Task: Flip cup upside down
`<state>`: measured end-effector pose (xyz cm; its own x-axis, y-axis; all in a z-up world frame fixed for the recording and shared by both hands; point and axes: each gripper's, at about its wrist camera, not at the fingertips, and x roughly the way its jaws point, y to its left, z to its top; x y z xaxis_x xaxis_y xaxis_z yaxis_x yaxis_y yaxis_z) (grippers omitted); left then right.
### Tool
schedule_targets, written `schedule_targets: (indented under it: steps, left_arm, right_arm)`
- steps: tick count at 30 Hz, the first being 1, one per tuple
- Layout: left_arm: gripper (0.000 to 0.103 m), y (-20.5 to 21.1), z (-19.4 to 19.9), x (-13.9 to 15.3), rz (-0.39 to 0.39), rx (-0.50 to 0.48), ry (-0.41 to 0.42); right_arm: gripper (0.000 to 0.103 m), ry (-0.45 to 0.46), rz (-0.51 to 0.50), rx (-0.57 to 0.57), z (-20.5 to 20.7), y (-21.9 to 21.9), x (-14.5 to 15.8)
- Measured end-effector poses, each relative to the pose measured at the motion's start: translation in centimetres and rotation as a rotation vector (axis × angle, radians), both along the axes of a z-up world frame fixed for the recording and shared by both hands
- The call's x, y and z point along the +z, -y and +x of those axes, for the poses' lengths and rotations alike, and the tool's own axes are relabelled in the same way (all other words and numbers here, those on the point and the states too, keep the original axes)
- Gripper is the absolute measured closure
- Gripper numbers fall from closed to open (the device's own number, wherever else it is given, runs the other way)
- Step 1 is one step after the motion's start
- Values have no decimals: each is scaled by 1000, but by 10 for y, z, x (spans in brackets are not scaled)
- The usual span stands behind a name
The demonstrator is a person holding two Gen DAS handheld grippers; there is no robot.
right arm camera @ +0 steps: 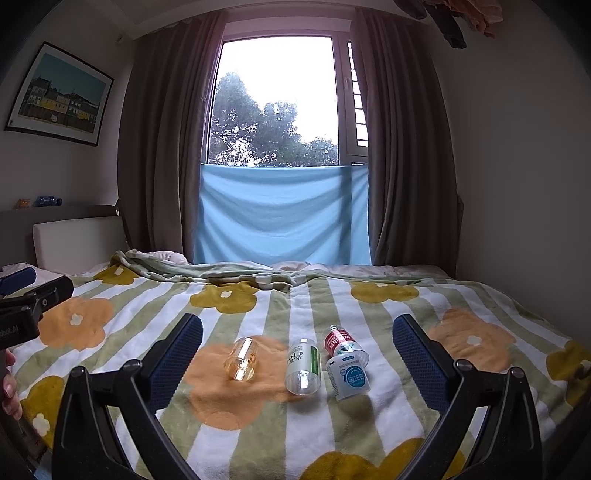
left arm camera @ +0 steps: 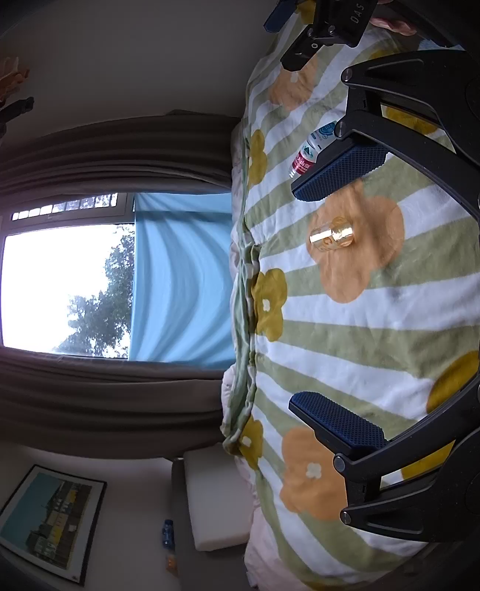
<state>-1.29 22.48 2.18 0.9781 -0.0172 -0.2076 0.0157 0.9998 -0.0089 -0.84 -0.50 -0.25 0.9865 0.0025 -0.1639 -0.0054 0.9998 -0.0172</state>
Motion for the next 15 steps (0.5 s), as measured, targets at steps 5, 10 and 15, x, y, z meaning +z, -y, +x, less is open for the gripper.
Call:
schedule_targets:
  steps: [5, 10, 15]
  left_arm:
    - [0, -1, 0, 0, 0, -3, 0]
    - [0, 0, 0, -1, 0, 0, 1]
    - [0, -1, -1, -1, -2, 0, 6]
  right_arm:
    - [0, 0, 0, 0, 0, 0, 0]
    - [0, -3, 1, 3, 1, 1, 0]
    - [0, -1, 0, 2, 1, 0, 1]
